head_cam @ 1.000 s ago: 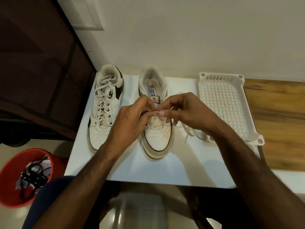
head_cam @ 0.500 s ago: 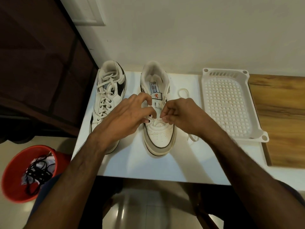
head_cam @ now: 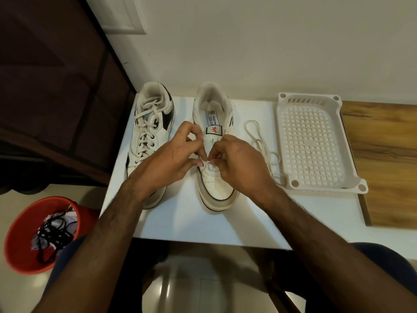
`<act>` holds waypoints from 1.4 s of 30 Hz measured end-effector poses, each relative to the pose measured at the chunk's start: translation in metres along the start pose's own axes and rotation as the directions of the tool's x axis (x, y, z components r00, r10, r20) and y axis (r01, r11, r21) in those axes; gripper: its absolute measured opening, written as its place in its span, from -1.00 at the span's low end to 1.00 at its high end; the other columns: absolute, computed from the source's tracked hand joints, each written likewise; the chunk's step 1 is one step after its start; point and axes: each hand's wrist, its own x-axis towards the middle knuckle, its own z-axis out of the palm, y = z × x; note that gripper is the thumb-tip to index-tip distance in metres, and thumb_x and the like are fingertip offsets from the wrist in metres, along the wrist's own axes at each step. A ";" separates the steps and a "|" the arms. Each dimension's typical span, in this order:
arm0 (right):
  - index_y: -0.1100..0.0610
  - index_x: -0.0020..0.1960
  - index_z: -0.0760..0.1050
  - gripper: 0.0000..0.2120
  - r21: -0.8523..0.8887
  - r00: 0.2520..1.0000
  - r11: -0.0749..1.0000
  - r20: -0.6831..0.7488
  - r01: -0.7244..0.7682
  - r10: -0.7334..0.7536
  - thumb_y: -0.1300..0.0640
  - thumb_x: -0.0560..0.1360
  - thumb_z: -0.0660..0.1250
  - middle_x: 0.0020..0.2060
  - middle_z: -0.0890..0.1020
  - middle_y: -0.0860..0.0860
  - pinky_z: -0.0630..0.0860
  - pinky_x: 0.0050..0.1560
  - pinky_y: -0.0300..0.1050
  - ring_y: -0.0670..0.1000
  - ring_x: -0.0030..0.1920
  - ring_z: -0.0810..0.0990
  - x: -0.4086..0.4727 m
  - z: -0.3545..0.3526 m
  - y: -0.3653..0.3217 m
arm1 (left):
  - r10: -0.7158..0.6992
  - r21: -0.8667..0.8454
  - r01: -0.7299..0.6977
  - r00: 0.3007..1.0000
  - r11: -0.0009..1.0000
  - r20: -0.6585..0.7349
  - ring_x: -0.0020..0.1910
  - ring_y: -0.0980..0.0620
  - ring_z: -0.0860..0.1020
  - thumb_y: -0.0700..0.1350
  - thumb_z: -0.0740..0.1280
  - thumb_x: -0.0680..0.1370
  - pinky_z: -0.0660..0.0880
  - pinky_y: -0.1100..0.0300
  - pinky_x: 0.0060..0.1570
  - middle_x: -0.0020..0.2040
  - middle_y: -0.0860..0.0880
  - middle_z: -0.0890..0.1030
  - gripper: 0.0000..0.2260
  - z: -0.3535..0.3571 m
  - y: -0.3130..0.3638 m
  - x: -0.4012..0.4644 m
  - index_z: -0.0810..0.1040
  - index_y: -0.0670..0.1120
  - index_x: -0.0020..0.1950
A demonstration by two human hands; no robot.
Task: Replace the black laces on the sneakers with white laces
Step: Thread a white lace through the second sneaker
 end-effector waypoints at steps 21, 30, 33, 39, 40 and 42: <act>0.04 -0.04 0.59 -0.88 -0.049 0.997 0.996 -0.018 0.076 -0.077 0.23 0.47 0.39 -0.15 0.60 -0.06 0.46 -0.07 0.01 0.06 -0.05 0.53 0.001 0.013 0.000 | -0.144 -0.191 0.134 0.989 0.972 -0.038 0.03 0.06 0.58 -0.18 0.55 0.47 0.56 0.10 -0.03 -0.02 0.08 0.58 -0.78 0.002 0.000 -0.009 0.57 -0.09 0.03; -0.01 -0.04 0.53 -0.79 0.262 0.997 0.963 -0.031 -0.056 0.066 0.28 0.48 0.45 -0.29 0.64 -0.18 0.55 0.08 0.16 -0.10 -0.15 0.62 -0.002 0.015 -0.001 | -0.229 -0.243 0.209 0.972 0.947 -0.055 -0.13 0.08 0.64 -0.19 0.58 0.44 0.59 0.11 -0.18 -0.08 0.09 0.59 -0.83 0.004 0.001 -0.011 0.62 -0.10 -0.08; -0.01 0.02 0.34 -0.66 0.369 0.995 0.924 0.009 -0.100 0.104 0.35 0.50 0.39 -0.30 0.64 -0.15 0.55 0.10 0.19 -0.14 -0.21 0.64 -0.003 0.011 -0.003 | -0.246 -0.255 0.228 0.968 0.940 -0.042 -0.15 0.09 0.64 -0.20 0.59 0.44 0.60 0.12 -0.19 -0.11 0.07 0.62 -0.84 0.005 0.002 -0.010 0.63 -0.10 -0.09; -0.11 0.04 0.30 -0.59 0.437 0.989 0.888 0.050 -0.144 0.136 0.36 0.52 0.36 -0.22 0.66 -0.15 0.45 0.22 0.23 -0.19 -0.12 0.60 -0.007 0.010 -0.005 | -0.179 -0.183 0.171 0.984 0.968 -0.025 -0.15 0.15 0.62 -0.23 0.56 0.46 0.49 0.37 -0.18 -0.15 0.10 0.65 -0.89 0.000 -0.001 -0.009 0.64 -0.12 -0.13; -0.11 0.06 0.34 -0.62 0.414 0.990 0.899 0.069 -0.143 0.126 0.32 0.52 0.37 -0.19 0.65 -0.17 0.39 0.25 0.18 -0.19 -0.07 0.58 -0.007 0.009 -0.006 | -0.153 -0.162 0.147 0.988 0.976 -0.023 -0.15 0.16 0.60 -0.24 0.54 0.48 0.47 0.37 -0.17 -0.16 0.10 0.64 -0.89 -0.001 -0.001 -0.009 0.63 -0.12 -0.14; -0.15 0.13 0.43 -0.72 0.307 0.992 0.944 0.088 -0.118 0.096 0.16 0.54 0.40 -0.10 0.61 -0.20 0.25 0.22 0.06 -0.14 0.06 0.49 -0.009 0.008 -0.010 | -0.130 -0.147 0.127 0.991 0.981 -0.014 -0.15 0.15 0.59 -0.25 0.50 0.51 0.49 0.27 -0.16 -0.16 0.10 0.63 -0.89 -0.003 -0.003 -0.010 0.59 -0.13 -0.12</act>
